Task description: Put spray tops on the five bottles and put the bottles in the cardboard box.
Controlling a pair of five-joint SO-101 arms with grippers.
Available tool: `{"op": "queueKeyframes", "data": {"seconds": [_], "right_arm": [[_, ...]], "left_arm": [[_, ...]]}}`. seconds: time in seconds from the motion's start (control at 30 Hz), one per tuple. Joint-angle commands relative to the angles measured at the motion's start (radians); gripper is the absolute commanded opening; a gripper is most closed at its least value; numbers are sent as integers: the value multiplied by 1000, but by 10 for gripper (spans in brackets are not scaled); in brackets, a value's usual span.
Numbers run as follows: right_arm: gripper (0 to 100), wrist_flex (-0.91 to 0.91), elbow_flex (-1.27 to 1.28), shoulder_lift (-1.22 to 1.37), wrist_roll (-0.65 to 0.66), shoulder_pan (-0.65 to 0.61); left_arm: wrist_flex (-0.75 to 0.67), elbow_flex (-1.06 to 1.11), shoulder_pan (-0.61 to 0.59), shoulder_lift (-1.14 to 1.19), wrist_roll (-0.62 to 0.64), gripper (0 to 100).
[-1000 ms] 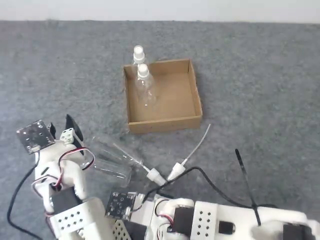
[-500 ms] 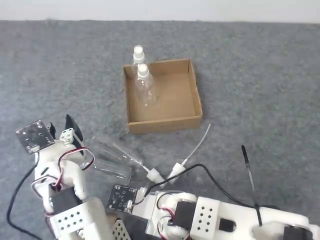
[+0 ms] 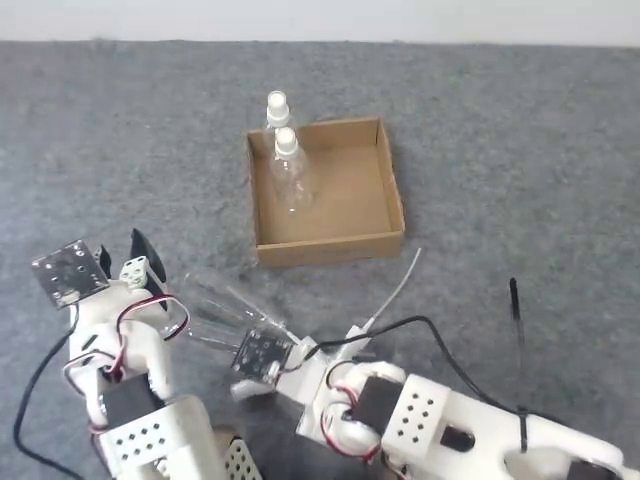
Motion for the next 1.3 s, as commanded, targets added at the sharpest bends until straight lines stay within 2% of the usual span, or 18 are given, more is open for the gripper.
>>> {"op": "queueKeyframes", "data": {"seconds": [0.0,0.27,0.53,0.87,1.27], "right_arm": [[13,2,-61,-1,8,79],[16,-2,-66,-1,-9,140],[16,-7,-129,-1,-267,232],[17,-8,-172,-1,-410,390],[17,-8,-213,-1,-678,593]], "left_arm": [[-31,-4,-2,-14,8,160],[-31,-4,-3,-14,8,161],[-31,-4,-3,-14,8,161],[-31,-4,-3,-14,8,162],[-31,-4,-2,-14,8,162]]}}
